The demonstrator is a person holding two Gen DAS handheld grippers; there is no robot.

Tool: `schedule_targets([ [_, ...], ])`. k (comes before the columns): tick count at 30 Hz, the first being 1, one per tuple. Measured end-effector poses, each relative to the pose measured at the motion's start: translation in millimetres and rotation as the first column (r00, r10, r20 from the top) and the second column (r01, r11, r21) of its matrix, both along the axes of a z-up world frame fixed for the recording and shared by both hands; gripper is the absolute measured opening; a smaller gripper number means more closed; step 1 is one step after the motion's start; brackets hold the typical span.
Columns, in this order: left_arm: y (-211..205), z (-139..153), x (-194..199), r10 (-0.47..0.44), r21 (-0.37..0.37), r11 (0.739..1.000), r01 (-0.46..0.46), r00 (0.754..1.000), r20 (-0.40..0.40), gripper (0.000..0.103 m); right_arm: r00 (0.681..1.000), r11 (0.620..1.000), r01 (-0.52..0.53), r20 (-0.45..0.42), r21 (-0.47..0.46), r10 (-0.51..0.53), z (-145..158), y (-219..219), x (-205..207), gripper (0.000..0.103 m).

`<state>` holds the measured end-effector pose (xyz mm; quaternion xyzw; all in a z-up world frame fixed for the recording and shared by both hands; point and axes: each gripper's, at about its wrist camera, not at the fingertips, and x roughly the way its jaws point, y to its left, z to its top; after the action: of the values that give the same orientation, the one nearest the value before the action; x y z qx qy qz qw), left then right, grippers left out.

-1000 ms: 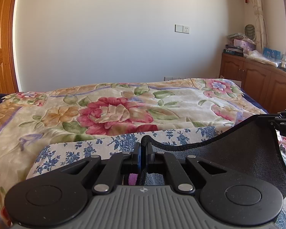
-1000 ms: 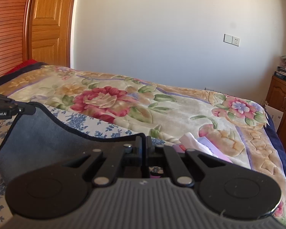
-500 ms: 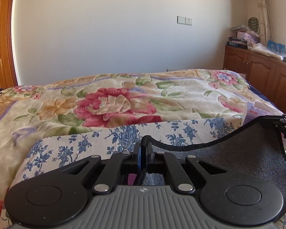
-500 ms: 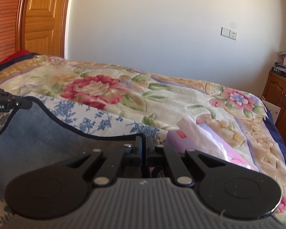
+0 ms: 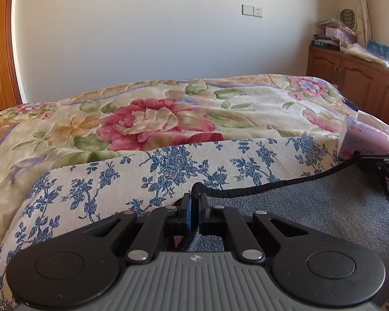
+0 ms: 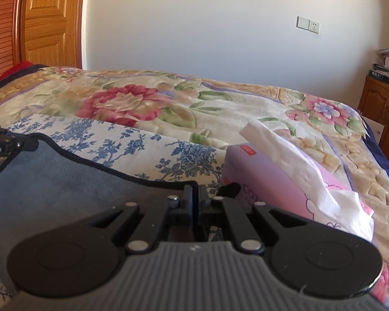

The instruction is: Fold towel

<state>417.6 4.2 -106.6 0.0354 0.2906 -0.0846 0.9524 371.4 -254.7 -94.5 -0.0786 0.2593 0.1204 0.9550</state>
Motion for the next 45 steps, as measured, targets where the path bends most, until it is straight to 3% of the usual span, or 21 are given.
schedule_targets([
  [3, 0, 0, -1, 0.004, -0.010, 1.000, -0.004, 1.000, -0.004, 0.008, 1.000, 1.000, 0.003, 0.000, -0.006, -0.003, 0, -1, -1, 0.015],
  [5, 0, 1, -1, 0.002, -0.021, 1.000, -0.003, 1.000, -0.007, 0.009, 1.000, 1.000, 0.009, 0.003, -0.021, -0.009, 2, -1, -4, 0.016],
  [7, -2, 5, -4, 0.001, -0.017, 1.000, -0.001, 1.000, -0.009, 0.023, 1.000, 1.000, 0.012, -0.014, -0.022, -0.012, 5, -2, -5, 0.032],
  [8, -2, 7, -6, 0.003, -0.016, 1.000, -0.003, 1.000, -0.006, 0.028, 1.000, 1.000, 0.014, -0.010, -0.027, -0.014, 7, -2, -6, 0.049],
  [9, -1, 10, -8, 0.006, -0.020, 1.000, -0.006, 1.000, 0.000, 0.035, 1.000, 0.999, 0.012, -0.003, -0.030, -0.012, 10, -2, -9, 0.052],
  [12, 1, 22, -14, 0.016, -0.030, 0.999, -0.016, 1.000, 0.009, 0.040, 1.000, 1.000, 0.006, 0.007, -0.013, -0.006, 23, -3, -18, 0.052],
  [16, -1, 38, -28, 0.017, -0.007, 1.000, -0.017, 1.000, 0.026, 0.060, 1.000, 1.000, 0.002, 0.016, -0.005, -0.002, 38, 0, -34, 0.052],
  [19, -3, 49, -40, 0.021, -0.009, 1.000, -0.020, 0.999, 0.034, 0.065, 1.000, 1.000, 0.003, 0.011, 0.019, -0.003, 45, 3, -48, 0.052],
  [26, -10, 65, -70, 0.018, -0.001, 1.000, -0.018, 0.999, 0.037, 0.067, 1.000, 0.997, 0.016, -0.004, 0.076, -0.016, 53, 5, -82, 0.052],
  [45, -19, 102, -146, -0.027, 0.043, 0.999, 0.025, 0.998, 0.056, 0.073, 0.999, 0.993, 0.030, 0.022, 0.111, -0.033, 82, 7, -150, 0.052],
])
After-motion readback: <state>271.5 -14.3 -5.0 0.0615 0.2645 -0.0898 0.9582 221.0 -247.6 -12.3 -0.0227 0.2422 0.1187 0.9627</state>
